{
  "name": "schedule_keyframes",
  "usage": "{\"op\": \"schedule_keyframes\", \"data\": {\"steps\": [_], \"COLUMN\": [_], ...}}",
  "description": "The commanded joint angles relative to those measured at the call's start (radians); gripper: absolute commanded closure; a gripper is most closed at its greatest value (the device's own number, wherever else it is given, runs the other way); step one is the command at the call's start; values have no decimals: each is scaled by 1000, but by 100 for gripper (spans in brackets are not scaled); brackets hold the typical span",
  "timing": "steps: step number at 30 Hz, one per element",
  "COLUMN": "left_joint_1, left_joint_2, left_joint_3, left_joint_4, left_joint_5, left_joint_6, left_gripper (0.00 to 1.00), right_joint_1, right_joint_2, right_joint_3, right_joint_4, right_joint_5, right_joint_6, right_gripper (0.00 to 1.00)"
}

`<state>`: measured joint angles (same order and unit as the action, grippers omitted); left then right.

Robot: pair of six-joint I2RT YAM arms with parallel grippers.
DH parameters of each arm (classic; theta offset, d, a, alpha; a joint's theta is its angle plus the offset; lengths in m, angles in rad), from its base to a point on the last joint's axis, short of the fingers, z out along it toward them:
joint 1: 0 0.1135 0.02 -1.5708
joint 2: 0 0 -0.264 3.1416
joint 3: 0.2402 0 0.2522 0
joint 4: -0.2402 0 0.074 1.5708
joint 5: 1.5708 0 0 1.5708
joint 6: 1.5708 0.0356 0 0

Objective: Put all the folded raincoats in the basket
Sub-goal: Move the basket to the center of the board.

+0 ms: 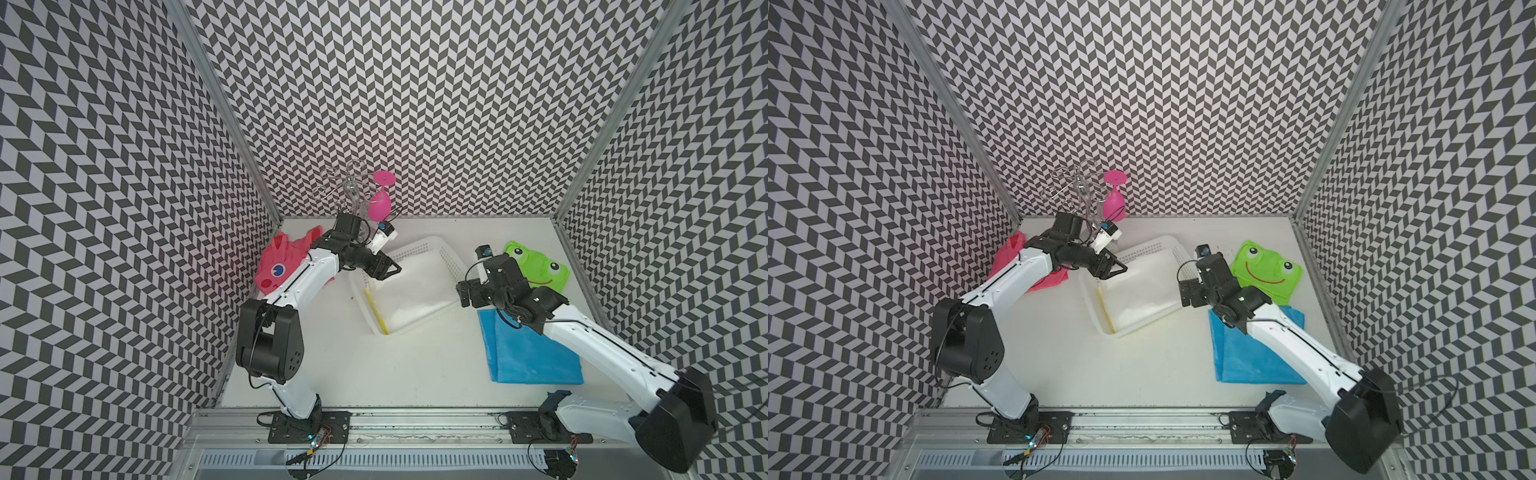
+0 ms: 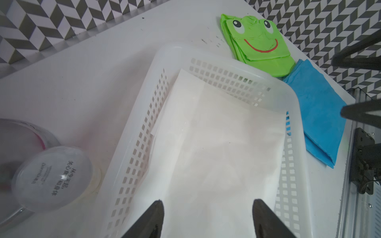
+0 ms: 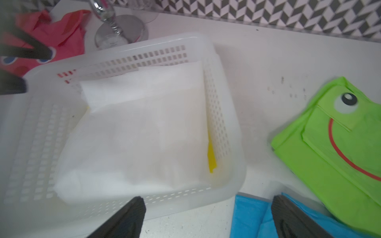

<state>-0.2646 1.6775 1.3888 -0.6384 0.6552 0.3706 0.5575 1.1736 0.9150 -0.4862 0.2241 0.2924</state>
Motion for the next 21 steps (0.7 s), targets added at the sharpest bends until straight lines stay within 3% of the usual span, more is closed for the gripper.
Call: {"op": "schedule_keyframes", "data": {"steps": [1,5,7,12,16,18,21], "left_joint_1": [8,-1,-21,-181,-326,-399,-472], "left_joint_2": [-45,-101,-135,-244,-312,-309,-255], "left_joint_3": [-60,-155,-199,-327,-446,-490,-512], "left_joint_4": [-13,58,78,184,346,426,503], "left_joint_5": [51,65,49,-53,-115,-212,-369], "left_joint_6": [47,61,94,174,180,170,141], "left_gripper": [25,23,22,19,13,10,9], "right_joint_1": [-51,-106,-143,-218,-333,-398,-514], "right_joint_2": [-65,-96,-83,-39,-5,-4,-15], "right_joint_3": [-101,-231,-278,-300,-275,-262,-253], "right_joint_4": [74,103,125,158,158,140,132], "right_joint_5": [82,4,-75,-120,-147,-161,-145], "right_joint_6": [236,331,331,307,286,287,286], "right_gripper": [0,7,16,31,31,30,20]}}
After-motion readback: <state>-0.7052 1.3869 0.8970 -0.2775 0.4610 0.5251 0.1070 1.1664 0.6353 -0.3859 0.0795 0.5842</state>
